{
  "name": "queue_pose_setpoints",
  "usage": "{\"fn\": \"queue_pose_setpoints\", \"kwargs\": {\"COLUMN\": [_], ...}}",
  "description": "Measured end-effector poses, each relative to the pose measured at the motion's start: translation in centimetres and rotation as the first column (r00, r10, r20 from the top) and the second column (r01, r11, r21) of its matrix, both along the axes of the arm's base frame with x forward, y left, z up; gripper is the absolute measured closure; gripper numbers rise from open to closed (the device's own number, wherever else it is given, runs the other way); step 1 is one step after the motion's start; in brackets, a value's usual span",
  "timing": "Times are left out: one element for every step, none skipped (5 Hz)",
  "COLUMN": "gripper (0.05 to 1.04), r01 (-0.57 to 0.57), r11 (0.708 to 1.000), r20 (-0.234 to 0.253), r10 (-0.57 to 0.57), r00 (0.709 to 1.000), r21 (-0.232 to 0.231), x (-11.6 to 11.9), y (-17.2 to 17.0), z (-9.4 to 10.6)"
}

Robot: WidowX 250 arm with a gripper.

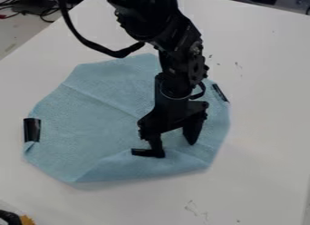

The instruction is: Fold the cloth bottom left

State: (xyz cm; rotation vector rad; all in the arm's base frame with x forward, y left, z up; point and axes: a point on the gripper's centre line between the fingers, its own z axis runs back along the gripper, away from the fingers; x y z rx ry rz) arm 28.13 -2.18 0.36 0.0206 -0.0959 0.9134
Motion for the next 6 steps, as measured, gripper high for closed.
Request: {"fn": "queue_pose_setpoints", "kwargs": {"gripper": [0.083, 0.083, 0.083, 0.083, 0.083, 0.083], "r01": [-0.018, -0.044, -0.043, -0.062, -0.059, -0.07], "r11": [1.0, 0.997, 0.996, 0.996, 0.997, 0.997], "r20": [-0.012, -0.021, -0.017, -0.018, -0.013, -0.015], "r10": [0.018, 0.045, 0.045, 0.063, 0.06, 0.071], "r00": [1.0, 0.999, 0.999, 0.998, 0.998, 0.997], "r21": [0.017, 0.057, 0.075, 0.068, 0.041, 0.022], "x": [-1.0, -1.8, -2.3, -3.2, -3.3, -3.6], "y": [0.4, 1.0, 1.1, 1.1, 0.8, 0.8], "z": [0.2, 1.0, 1.9, 1.7, 1.4, 0.6]}}
